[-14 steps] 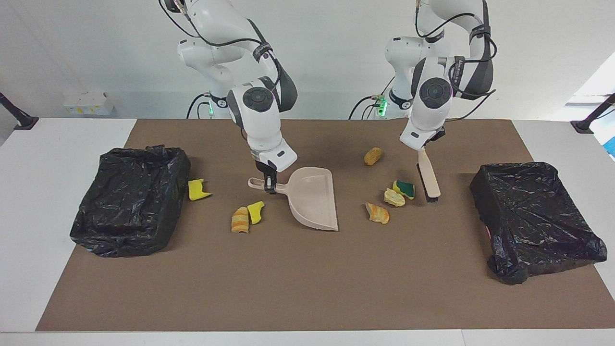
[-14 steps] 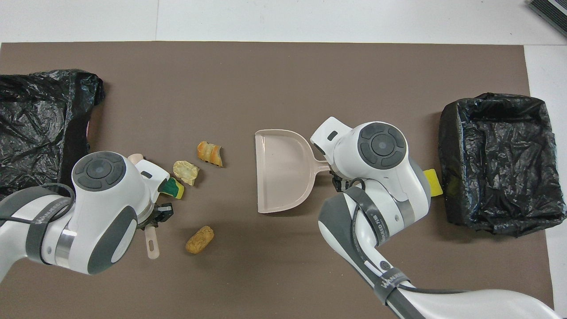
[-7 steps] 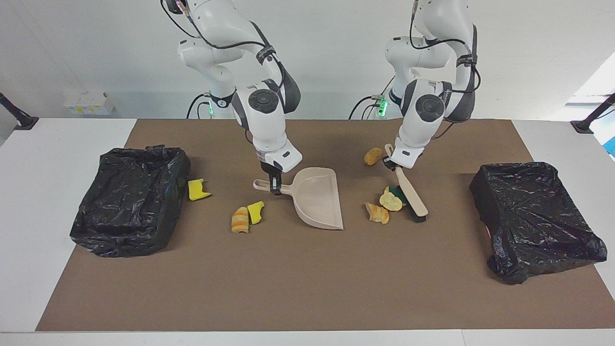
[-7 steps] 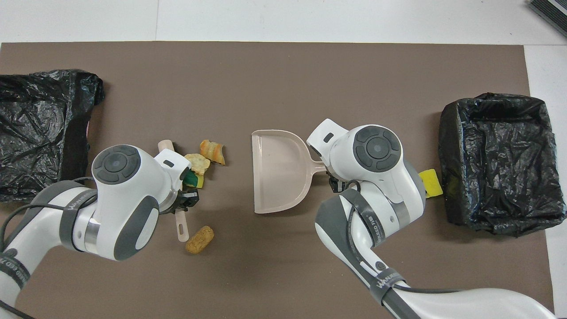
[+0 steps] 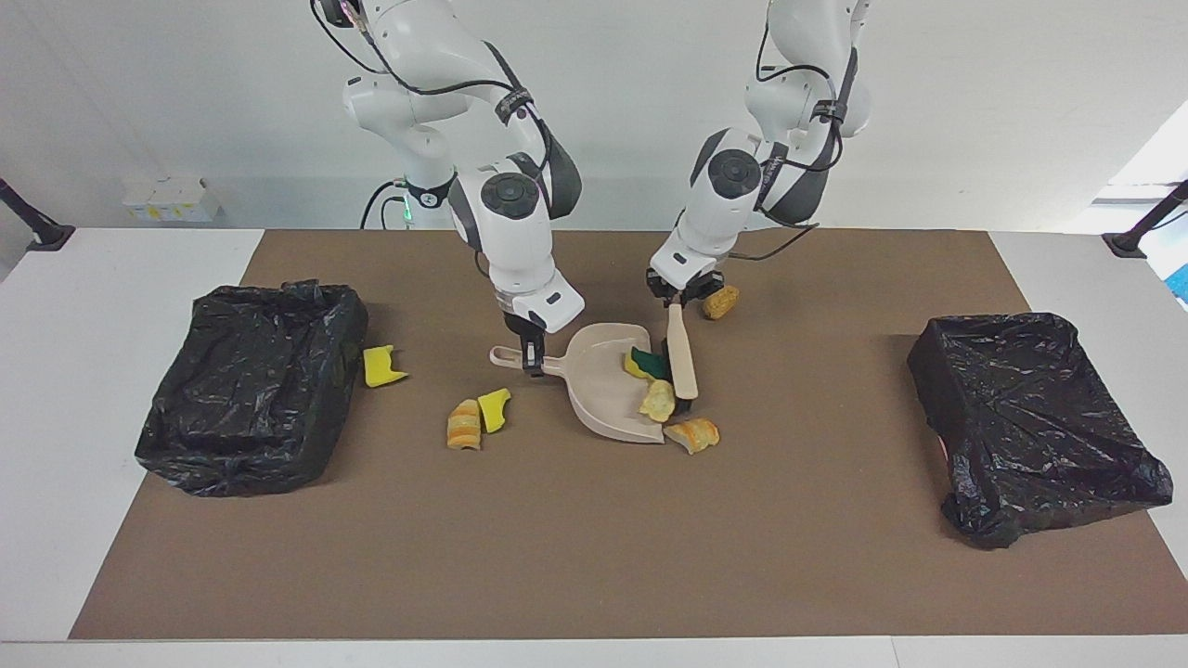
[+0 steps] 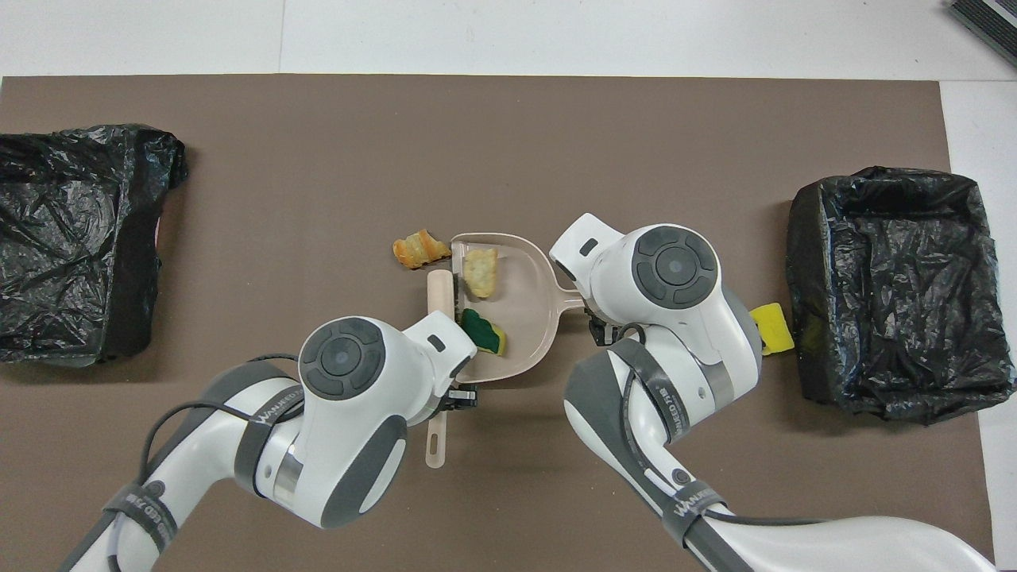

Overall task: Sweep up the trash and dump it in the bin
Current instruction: 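Sweep the bread and green sponge into the dustpan with the left gripper, then sweep the remaining bread pieces into the dustpan with the left gripper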

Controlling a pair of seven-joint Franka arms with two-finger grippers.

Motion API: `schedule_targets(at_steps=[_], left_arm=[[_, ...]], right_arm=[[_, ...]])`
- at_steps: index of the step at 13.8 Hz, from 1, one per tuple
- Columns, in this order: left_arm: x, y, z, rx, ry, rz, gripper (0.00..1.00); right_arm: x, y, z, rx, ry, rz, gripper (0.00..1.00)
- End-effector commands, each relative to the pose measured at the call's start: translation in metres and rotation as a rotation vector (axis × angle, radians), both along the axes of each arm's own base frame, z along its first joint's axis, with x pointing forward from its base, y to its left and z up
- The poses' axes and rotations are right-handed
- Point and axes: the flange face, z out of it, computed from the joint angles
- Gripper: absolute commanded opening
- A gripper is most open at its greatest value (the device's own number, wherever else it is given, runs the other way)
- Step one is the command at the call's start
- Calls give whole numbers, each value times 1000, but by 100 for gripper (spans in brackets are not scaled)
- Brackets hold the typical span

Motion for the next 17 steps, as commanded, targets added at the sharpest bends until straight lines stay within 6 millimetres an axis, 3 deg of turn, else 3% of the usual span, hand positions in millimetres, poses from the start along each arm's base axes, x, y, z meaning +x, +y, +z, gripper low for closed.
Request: schedule_targets(at_steps=[1,2,4,6,10,12,13,15,17], left_arm=[[11,-37,30,-79,-25,-26,0],[17,-41,42,-85,-21,-28,0],[30,-32,59,-84,-30,-26,0],[51,-6,66,-63,10,12,0],[107,58,57,-14,-43,-102,0],[137,107,52,33,-61,-133,0],[144,119,51,43,-78,-150,0],[163,163,50,79,-96,-194,0],[178,189,30,136,-93,-247,0]], right_arm=[[-3,8,-6,2,-11,-19,0],[-4,9,-6,2,-11,-17,0],[-4,8,-6,2,-10,-19,0],[-4,8,-6,2,-10,-19,0],[-4,8,-6,2,-10,-19,0],[-4,8,-6,2,-10,-19,0],[-4,8,-6,2,-10,-19,0],[-4,8,-6,2,-10,-19,0],[-4,8,-6,2,-10,-19,0]])
